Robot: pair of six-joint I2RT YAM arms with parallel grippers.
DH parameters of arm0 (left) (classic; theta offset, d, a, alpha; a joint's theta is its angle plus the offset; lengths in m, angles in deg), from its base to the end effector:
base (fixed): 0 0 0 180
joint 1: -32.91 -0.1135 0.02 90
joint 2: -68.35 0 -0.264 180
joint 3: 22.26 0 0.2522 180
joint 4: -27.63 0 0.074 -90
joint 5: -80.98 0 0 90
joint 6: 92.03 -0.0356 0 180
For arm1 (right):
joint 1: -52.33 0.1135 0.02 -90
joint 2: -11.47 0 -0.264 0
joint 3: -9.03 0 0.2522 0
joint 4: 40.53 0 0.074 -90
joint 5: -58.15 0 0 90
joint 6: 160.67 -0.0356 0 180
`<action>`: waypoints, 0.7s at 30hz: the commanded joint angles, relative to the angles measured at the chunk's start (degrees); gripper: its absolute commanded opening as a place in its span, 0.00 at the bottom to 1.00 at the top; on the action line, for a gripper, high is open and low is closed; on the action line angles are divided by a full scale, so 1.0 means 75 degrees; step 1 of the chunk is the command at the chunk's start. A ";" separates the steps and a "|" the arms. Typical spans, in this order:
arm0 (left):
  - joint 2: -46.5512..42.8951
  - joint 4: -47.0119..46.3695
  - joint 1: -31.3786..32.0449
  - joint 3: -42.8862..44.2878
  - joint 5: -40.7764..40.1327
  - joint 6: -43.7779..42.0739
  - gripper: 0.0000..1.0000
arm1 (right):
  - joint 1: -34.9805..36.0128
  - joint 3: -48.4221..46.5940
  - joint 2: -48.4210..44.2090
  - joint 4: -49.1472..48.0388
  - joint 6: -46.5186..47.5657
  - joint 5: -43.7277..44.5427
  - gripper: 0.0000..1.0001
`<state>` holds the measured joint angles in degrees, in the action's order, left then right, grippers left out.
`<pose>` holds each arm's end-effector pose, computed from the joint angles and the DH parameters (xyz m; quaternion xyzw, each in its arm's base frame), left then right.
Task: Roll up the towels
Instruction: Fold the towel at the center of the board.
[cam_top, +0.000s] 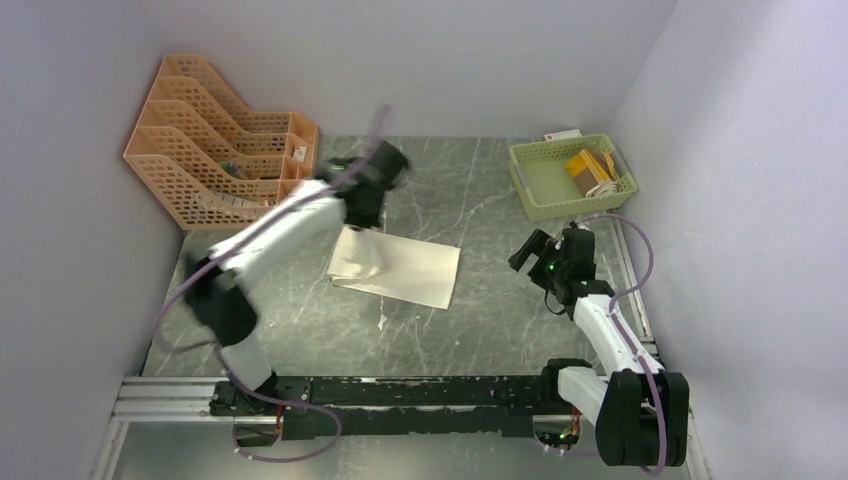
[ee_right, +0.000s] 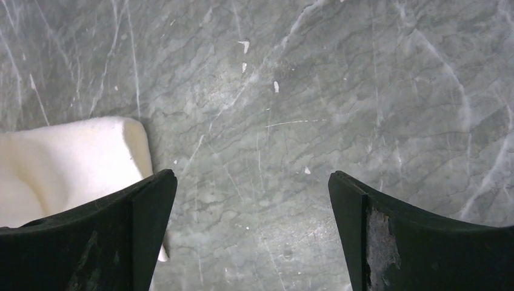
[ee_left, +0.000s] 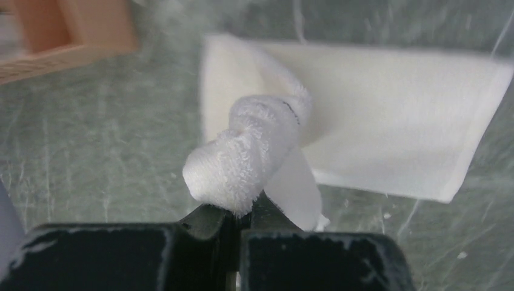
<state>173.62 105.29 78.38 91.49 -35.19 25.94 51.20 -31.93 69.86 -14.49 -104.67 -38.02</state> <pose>0.2753 -0.2575 0.3063 0.1053 0.9531 0.0733 0.2742 0.2017 -0.0002 0.1875 0.2566 0.8810 0.1590 0.3643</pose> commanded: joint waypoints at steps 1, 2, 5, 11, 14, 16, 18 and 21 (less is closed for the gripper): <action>-0.2528 -0.1867 -0.1643 -0.1529 0.1057 -0.1701 0.07 | -0.0068 0.0052 0.0087 -0.0156 0.0185 -0.0351 1.00; -0.2845 -0.2031 -0.1964 -0.1822 0.1251 -0.2093 0.07 | -0.0065 0.0047 0.0105 -0.0159 0.0213 -0.0388 1.00; -0.3479 -0.2320 -0.2585 -0.2299 0.1831 -0.3197 0.07 | -0.0067 0.0032 0.0155 -0.0162 0.0269 -0.0453 1.00; -0.3692 -0.2945 -0.2647 -0.2643 0.2556 -0.4638 0.07 | -0.0083 -0.0006 0.0166 -0.0089 0.0308 -0.0534 1.00; -0.3350 -0.2923 -0.2653 -0.2420 0.2584 -0.4937 0.07 | -0.0081 0.0000 0.0077 0.0004 0.0354 -0.0519 1.00; -0.2991 -0.2797 -0.2653 -0.2134 0.2680 -0.4970 0.07 | -0.0075 0.0025 0.0016 0.0055 0.0389 -0.0501 1.00; -0.2610 -0.2661 -0.2642 -0.1826 0.2950 -0.4901 0.07 | -0.0073 0.0060 -0.0003 0.0085 0.0418 -0.0471 1.00; -0.2119 -0.2603 -0.2508 -0.1545 0.3267 -0.4781 0.07 | -0.0077 0.0106 0.0027 0.0086 0.0439 -0.0496 1.00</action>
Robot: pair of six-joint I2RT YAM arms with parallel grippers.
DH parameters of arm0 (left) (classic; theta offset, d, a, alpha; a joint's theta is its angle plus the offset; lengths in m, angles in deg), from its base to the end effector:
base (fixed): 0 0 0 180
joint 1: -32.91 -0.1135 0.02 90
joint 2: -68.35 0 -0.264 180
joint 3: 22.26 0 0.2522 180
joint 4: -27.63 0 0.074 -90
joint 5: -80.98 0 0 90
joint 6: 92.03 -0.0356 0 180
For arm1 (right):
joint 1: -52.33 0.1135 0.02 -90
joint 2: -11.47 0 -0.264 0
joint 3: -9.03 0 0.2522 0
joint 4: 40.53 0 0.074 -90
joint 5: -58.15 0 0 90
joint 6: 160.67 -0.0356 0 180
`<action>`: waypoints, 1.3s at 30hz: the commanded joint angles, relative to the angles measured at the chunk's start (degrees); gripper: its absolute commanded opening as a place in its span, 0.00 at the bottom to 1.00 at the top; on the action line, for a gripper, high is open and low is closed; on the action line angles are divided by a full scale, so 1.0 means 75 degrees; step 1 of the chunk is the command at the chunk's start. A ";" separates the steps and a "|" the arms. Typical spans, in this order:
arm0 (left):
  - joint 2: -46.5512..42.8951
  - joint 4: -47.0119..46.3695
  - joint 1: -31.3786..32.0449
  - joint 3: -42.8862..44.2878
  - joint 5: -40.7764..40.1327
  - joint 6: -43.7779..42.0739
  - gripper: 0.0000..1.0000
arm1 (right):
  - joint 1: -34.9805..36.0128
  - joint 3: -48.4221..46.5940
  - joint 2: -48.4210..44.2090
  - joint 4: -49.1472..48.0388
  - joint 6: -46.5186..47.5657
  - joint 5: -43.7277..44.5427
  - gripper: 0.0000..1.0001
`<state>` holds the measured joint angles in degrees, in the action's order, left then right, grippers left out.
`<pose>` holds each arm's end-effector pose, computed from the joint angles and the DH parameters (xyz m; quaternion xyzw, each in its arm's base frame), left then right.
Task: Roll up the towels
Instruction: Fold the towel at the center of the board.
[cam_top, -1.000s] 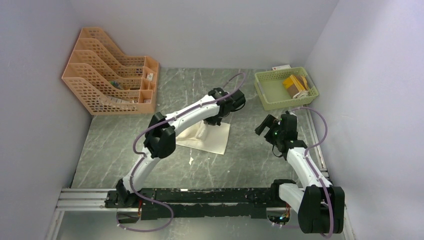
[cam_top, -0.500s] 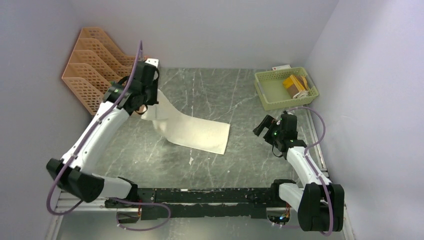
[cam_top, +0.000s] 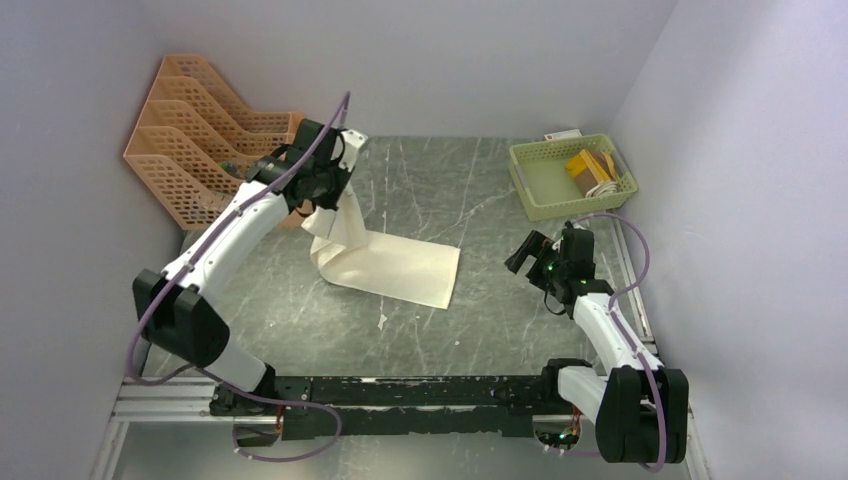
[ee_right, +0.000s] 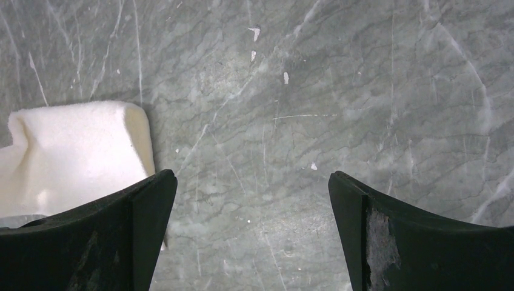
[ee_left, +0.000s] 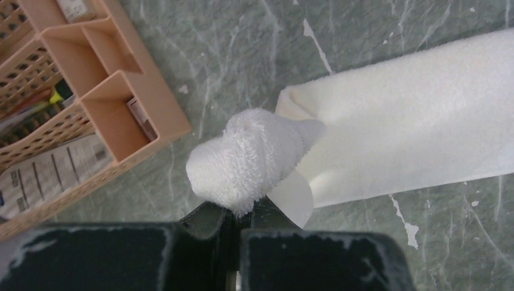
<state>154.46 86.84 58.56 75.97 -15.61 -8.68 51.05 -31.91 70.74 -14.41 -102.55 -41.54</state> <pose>0.2931 -0.1362 0.3497 0.2383 0.8983 -0.0075 0.3690 0.2025 0.0015 0.1847 0.2308 0.8899 0.1769 0.3515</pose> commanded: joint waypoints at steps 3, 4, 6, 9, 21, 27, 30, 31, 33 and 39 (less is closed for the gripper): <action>0.0818 -0.0131 0.0640 0.0755 0.0501 0.0020 0.07 | -0.0052 0.0137 -0.0036 0.0058 0.0182 -0.0064 1.00; 0.0980 -0.0008 0.0841 0.0936 0.0424 0.0105 0.07 | -0.0052 0.0148 -0.0022 0.0052 0.0193 -0.0066 1.00; 0.1410 0.0409 0.1253 0.1429 0.0231 0.0329 0.07 | -0.0055 0.0155 0.0053 0.0020 0.0217 -0.0089 1.00; 0.2088 0.1323 0.1762 0.2475 -0.0523 0.1030 0.07 | -0.0059 0.0149 0.0153 -0.0001 0.0236 -0.0121 1.00; 0.1950 0.2196 0.2599 0.2167 -0.0786 0.3420 0.07 | -0.0056 0.0222 0.0231 -0.0114 0.0223 -0.0187 1.00; 0.2406 0.1698 0.2763 0.1567 0.0097 0.3773 0.07 | -0.0058 0.0249 0.0353 -0.0186 0.0205 -0.0295 1.00; 0.3079 0.1591 0.2844 0.1949 0.0460 0.3831 0.07 | -0.0052 0.0237 0.0264 -0.0111 0.0237 -0.0249 1.00; 0.3327 0.1582 0.2886 0.2123 0.0567 0.3867 0.07 | -0.0054 0.0237 0.0220 -0.0085 0.0233 -0.0229 1.00; 0.3741 0.1553 0.2986 0.2466 0.0710 0.3965 0.07 | -0.0062 0.0243 0.0167 -0.0039 0.0248 -0.0192 1.00; 0.4275 0.1263 0.3049 0.2976 0.0955 0.4426 0.07 | -0.0052 0.0261 0.0125 -0.0007 0.0256 -0.0218 1.00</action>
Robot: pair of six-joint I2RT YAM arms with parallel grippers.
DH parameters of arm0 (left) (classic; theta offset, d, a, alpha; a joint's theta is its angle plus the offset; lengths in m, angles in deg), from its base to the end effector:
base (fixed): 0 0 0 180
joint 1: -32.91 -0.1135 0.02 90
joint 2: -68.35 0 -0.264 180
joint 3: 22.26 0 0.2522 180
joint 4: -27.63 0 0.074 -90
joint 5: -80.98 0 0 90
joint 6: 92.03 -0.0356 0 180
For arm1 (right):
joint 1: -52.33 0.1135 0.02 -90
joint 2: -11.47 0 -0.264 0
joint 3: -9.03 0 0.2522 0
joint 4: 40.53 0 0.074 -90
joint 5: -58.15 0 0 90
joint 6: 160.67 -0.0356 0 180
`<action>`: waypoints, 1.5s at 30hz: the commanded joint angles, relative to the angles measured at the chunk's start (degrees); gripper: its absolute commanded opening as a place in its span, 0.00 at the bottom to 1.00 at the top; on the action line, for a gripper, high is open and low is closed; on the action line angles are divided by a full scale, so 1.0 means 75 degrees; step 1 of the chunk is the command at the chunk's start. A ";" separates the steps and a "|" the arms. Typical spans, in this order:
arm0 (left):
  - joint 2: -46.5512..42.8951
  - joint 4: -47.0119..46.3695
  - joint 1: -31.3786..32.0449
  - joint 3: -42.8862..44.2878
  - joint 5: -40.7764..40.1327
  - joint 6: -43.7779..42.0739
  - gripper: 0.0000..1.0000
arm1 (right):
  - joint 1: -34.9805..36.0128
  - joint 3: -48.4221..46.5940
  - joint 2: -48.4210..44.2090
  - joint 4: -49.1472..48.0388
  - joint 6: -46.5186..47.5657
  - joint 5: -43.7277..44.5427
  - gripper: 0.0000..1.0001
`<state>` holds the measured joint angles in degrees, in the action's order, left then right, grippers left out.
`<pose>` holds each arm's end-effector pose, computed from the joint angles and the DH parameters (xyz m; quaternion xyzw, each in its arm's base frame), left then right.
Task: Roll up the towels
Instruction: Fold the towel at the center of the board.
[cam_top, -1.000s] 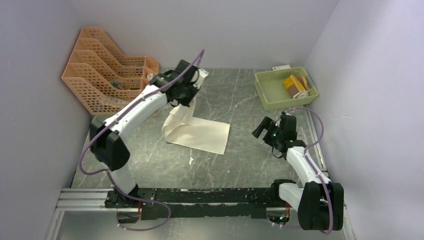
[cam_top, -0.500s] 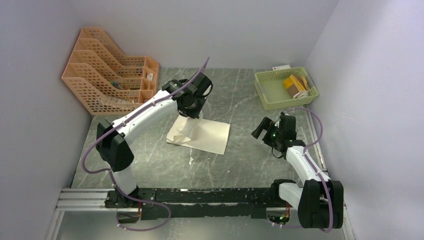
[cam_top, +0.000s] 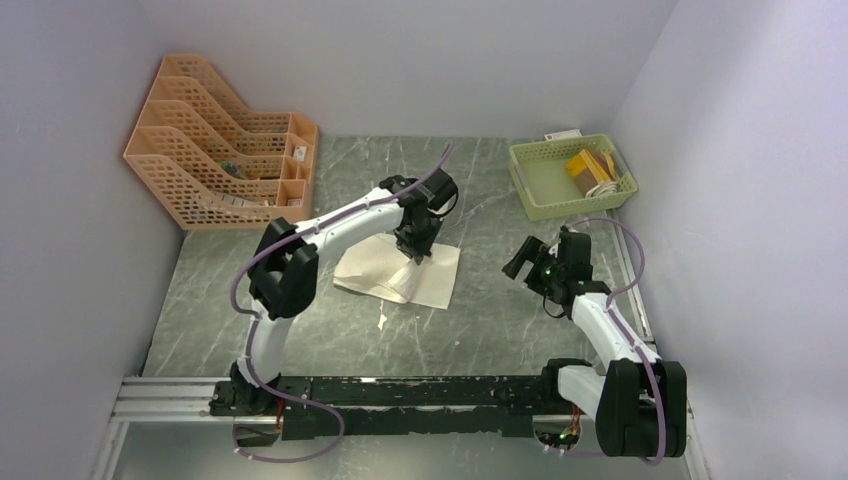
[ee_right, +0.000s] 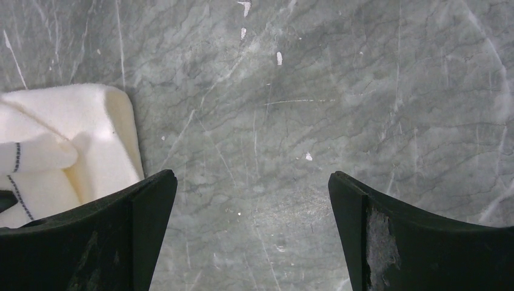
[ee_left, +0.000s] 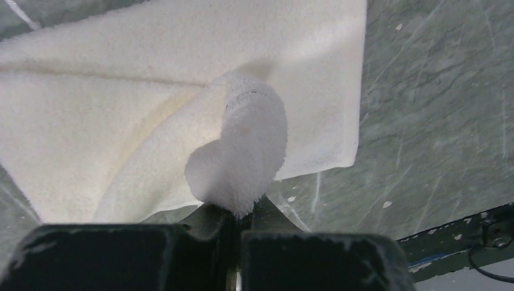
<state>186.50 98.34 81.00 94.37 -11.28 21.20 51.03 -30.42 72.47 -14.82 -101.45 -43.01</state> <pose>0.2883 -0.3191 0.2352 0.2096 0.9653 -0.0742 0.1368 0.2006 0.0023 0.1718 0.2220 0.9005 0.1798 0.3277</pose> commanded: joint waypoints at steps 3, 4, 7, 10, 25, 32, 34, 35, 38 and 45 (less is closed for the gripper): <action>-0.0131 -0.0147 0.0032 0.0601 0.0019 0.0594 0.07 | -0.0056 0.0062 -0.0076 0.0026 0.0120 -0.0058 1.00; -0.0231 -0.0135 -0.0001 0.0544 -0.0088 0.0611 0.07 | -0.0050 0.0062 -0.0063 0.0016 0.0120 -0.0078 1.00; -0.0742 -0.0064 -0.0249 0.0253 -0.0317 0.0774 0.07 | -0.0048 0.0071 -0.0036 -0.0019 0.0120 -0.0134 1.00; -0.1419 -0.0284 -0.0551 -0.0266 -0.0406 0.0965 0.07 | -0.0052 0.0086 -0.0002 -0.0052 0.0120 -0.0166 1.00; -0.1633 -0.1038 -0.0787 -0.0720 -0.0002 0.1592 0.07 | -0.0049 0.0109 -0.0040 -0.0046 0.0139 -0.0204 1.00; -0.0826 -0.1436 -0.0337 -0.0370 0.0569 0.1673 0.07 | -0.0051 0.0139 -0.0003 -0.0090 0.0144 -0.0209 1.00; -0.0599 -0.1442 -0.0236 -0.0217 0.0734 0.1706 0.07 | -0.0056 0.0155 0.0031 -0.0114 0.0144 -0.0227 1.00; -0.0505 -0.1459 -0.0172 -0.0163 0.0795 0.1724 0.07 | -0.0050 0.0166 0.0060 -0.0126 0.0144 -0.0230 1.00; -0.0382 -0.1599 -0.0063 -0.0154 0.1029 0.1785 0.07 | -0.0049 0.0179 0.0115 -0.0156 0.0147 -0.0247 1.00; -0.0470 -0.1931 0.0061 -0.0621 0.1561 0.1769 0.42 | -0.0051 0.0203 0.0211 -0.0219 0.0132 -0.0261 1.00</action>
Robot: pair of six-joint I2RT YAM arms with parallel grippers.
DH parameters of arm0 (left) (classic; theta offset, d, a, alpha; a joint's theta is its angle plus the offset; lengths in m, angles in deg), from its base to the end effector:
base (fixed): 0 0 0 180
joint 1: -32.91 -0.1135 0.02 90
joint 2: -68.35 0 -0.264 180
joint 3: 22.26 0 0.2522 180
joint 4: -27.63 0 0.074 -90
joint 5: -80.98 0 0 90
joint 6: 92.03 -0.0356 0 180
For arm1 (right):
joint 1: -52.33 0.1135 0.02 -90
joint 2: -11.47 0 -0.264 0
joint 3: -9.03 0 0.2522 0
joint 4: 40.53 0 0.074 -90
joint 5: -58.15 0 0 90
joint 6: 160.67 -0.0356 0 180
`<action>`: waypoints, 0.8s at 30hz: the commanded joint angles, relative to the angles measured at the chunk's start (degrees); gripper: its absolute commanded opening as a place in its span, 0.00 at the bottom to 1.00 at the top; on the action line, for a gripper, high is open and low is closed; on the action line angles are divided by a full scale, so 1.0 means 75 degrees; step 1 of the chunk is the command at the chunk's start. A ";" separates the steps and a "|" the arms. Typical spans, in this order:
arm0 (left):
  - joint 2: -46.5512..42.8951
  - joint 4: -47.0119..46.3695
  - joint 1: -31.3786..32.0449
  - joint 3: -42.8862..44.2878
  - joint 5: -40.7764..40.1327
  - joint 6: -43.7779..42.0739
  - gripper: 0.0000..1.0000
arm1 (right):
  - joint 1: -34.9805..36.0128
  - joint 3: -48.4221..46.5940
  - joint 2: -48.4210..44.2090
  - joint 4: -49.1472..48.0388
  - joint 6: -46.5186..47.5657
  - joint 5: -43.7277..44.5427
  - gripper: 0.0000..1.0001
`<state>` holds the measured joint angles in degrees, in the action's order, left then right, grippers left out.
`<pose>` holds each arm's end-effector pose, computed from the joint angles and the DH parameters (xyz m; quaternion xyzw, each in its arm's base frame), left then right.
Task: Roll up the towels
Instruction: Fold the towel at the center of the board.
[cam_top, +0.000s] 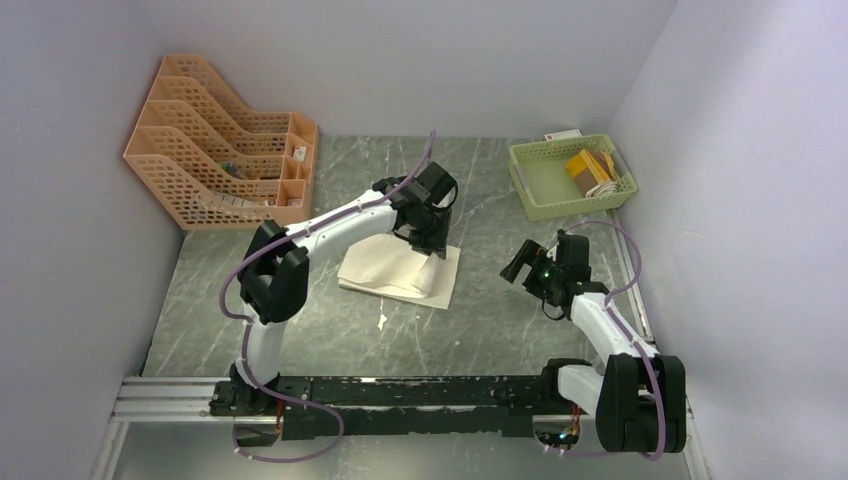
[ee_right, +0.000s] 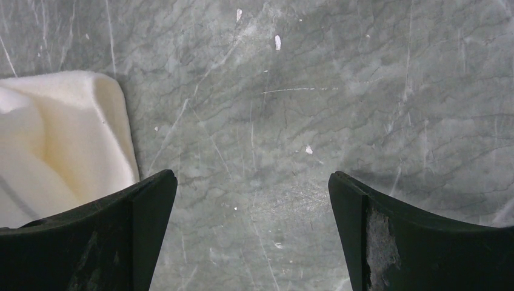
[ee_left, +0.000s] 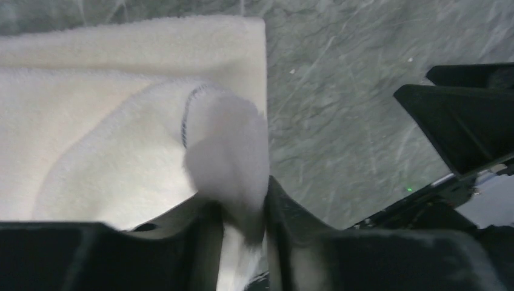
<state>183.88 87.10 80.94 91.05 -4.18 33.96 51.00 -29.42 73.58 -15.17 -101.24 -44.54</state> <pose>0.2905 -0.3274 0.2456 0.1119 0.9623 -0.1939 0.1541 0.1989 0.0032 0.1635 0.2186 0.9058 0.1880 0.3105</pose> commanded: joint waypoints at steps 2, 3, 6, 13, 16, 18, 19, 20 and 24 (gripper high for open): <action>-0.0157 -0.0525 0.0084 -0.0239 0.0829 -0.0005 0.63 | -0.0052 0.0069 0.0075 -0.0186 0.0103 -0.0051 1.00; -0.0178 -0.0555 0.0085 -0.0227 0.0936 -0.0057 0.71 | -0.0053 0.0069 0.0079 -0.0194 0.0103 -0.0038 1.00; -0.0363 -0.0533 0.0076 0.0119 0.1090 -0.0279 0.84 | -0.0046 0.0060 0.0093 -0.0166 0.0103 -0.0008 1.00; -0.2132 -0.0934 -0.0995 0.0100 0.1321 -0.0480 0.93 | -0.0027 -0.0035 -0.0511 -0.0197 0.0021 0.0220 1.00; -0.3048 -0.1199 -0.1859 -0.1299 0.1072 -0.0466 0.91 | 0.0265 -0.0142 -0.1050 -0.0567 -0.0167 0.0167 1.00; -0.3458 -0.1089 -0.2269 -0.2171 0.0441 -0.0574 0.89 | 0.0691 -0.0281 -0.1036 -0.0874 -0.0147 0.0070 1.00; -0.3606 -0.1092 -0.2448 -0.2572 0.0292 -0.0630 0.88 | 0.0934 -0.0350 -0.0906 -0.1077 -0.0078 -0.0096 1.00; -0.3754 -0.1159 -0.2602 -0.3006 0.0191 -0.0677 0.87 | 0.1160 -0.0382 -0.0717 -0.1294 0.0000 -0.0463 1.00; -0.4034 -0.1447 -0.2922 -0.4098 0.0249 -0.0795 0.85 | 0.1728 -0.0205 0.0329 -0.2660 0.0299 -0.1504 0.99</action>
<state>152.34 76.78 59.58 67.62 -1.12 29.85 60.71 -31.30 69.86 -24.51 -101.32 -47.99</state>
